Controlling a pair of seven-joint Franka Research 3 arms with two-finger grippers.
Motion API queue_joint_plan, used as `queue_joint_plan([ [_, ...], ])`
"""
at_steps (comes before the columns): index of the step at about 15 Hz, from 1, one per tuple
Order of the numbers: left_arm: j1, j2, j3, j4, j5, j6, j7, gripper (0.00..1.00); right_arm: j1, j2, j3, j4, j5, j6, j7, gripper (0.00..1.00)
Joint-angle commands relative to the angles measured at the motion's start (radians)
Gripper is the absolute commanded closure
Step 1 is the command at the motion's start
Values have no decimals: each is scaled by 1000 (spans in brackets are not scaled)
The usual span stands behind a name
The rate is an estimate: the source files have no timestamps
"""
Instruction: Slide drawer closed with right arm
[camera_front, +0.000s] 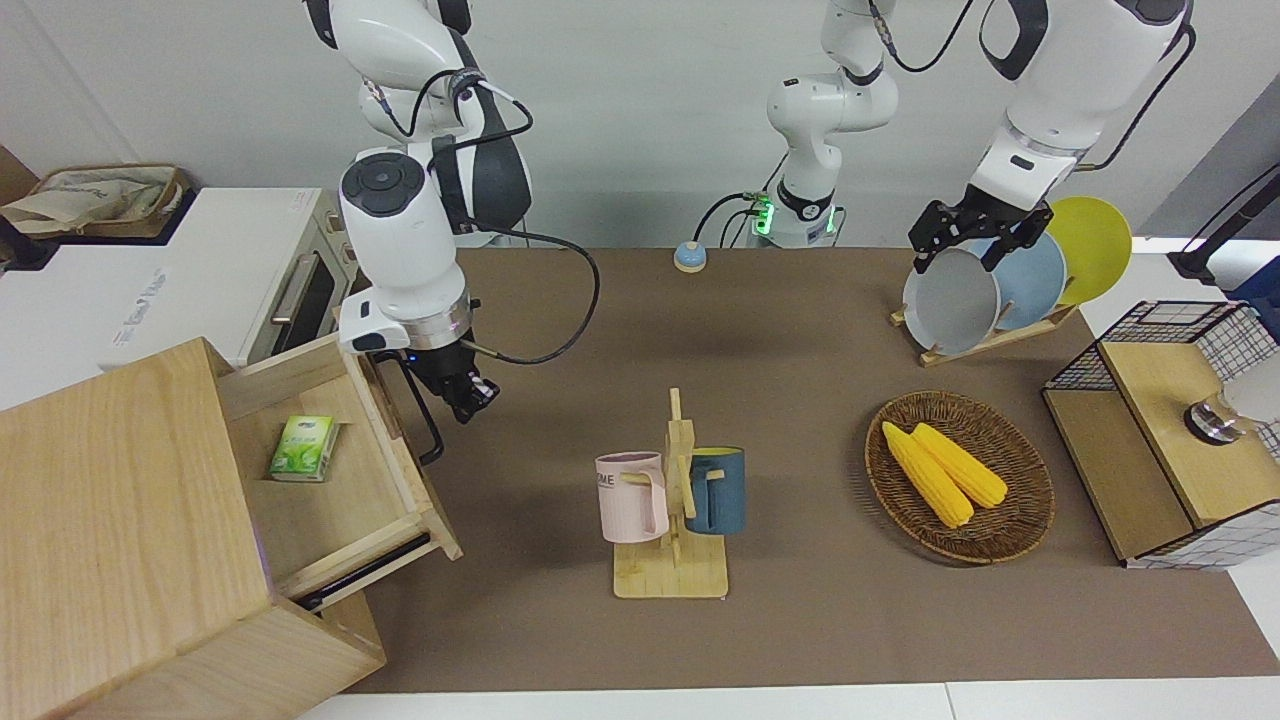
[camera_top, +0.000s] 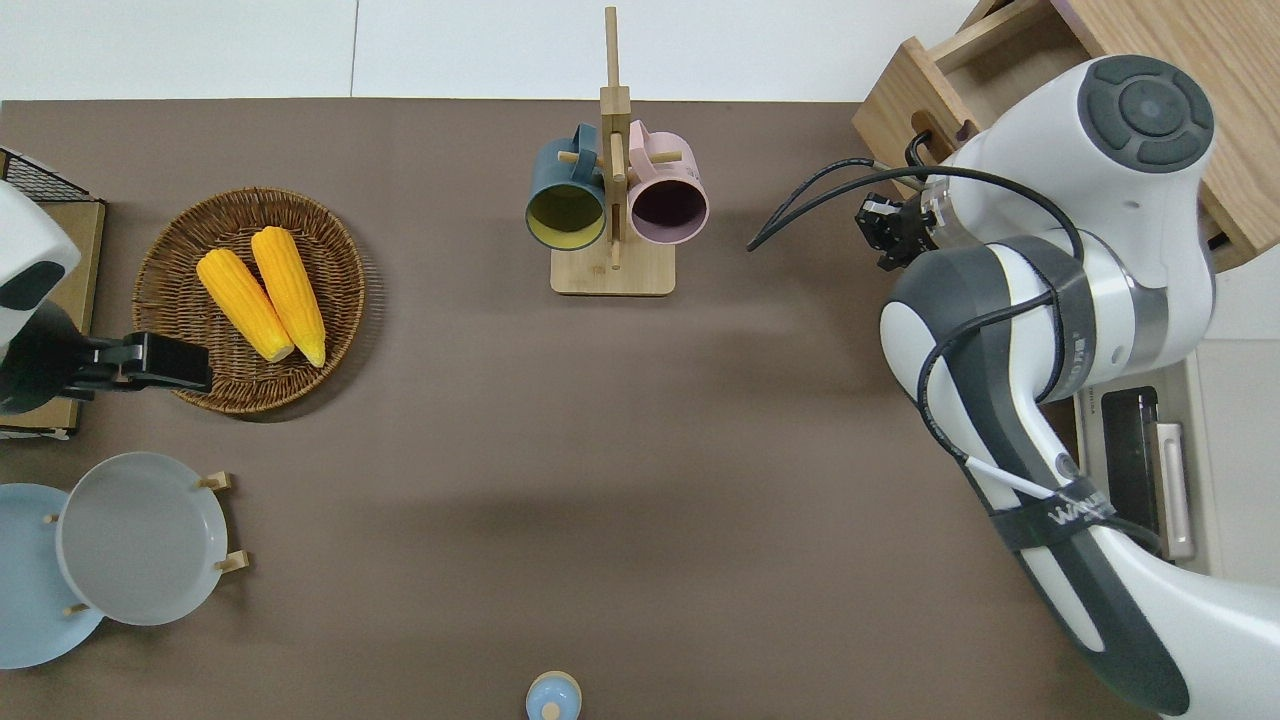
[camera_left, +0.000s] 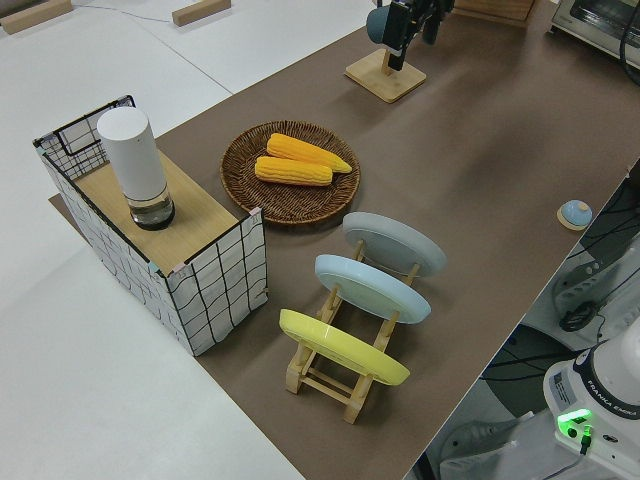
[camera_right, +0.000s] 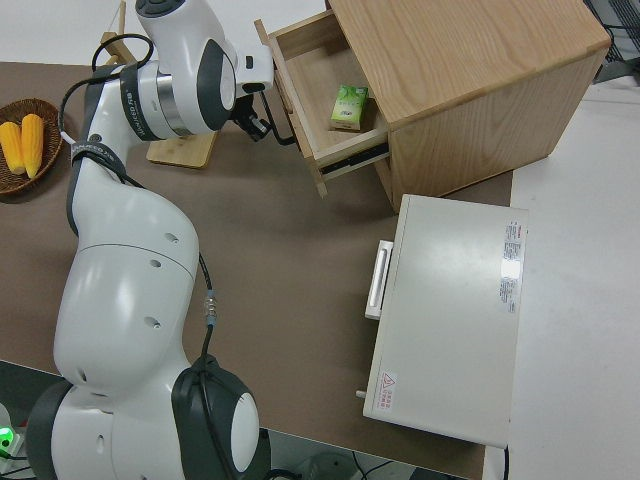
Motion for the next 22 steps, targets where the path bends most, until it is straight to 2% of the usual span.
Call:
queue_joint_plan([
  [1, -5, -11, 5, -5, 12, -13, 10, 2, -65, 14, 7, 21, 9, 13, -84, 1000],
  [8, -5, -12, 5, -5, 12, -13, 9, 2, -159, 16, 8, 21, 18, 48, -140, 1000],
  [10, -5, -11, 4, -5, 12, -13, 10, 5, -184, 16, 8, 20, 70, 53, -155, 1000],
  [13, -5, -11, 4, -5, 12, -13, 10, 2, -233, 19, 7, 20, 94, 53, -250, 1000],
  [17, -5, -11, 5, -5, 12, -13, 9, 2, -257, 26, 8, 21, 94, 53, -296, 1000],
  [22, -5, -11, 4, -5, 12, -13, 10, 5, -254, 25, 10, 21, 91, 53, -305, 1000],
])
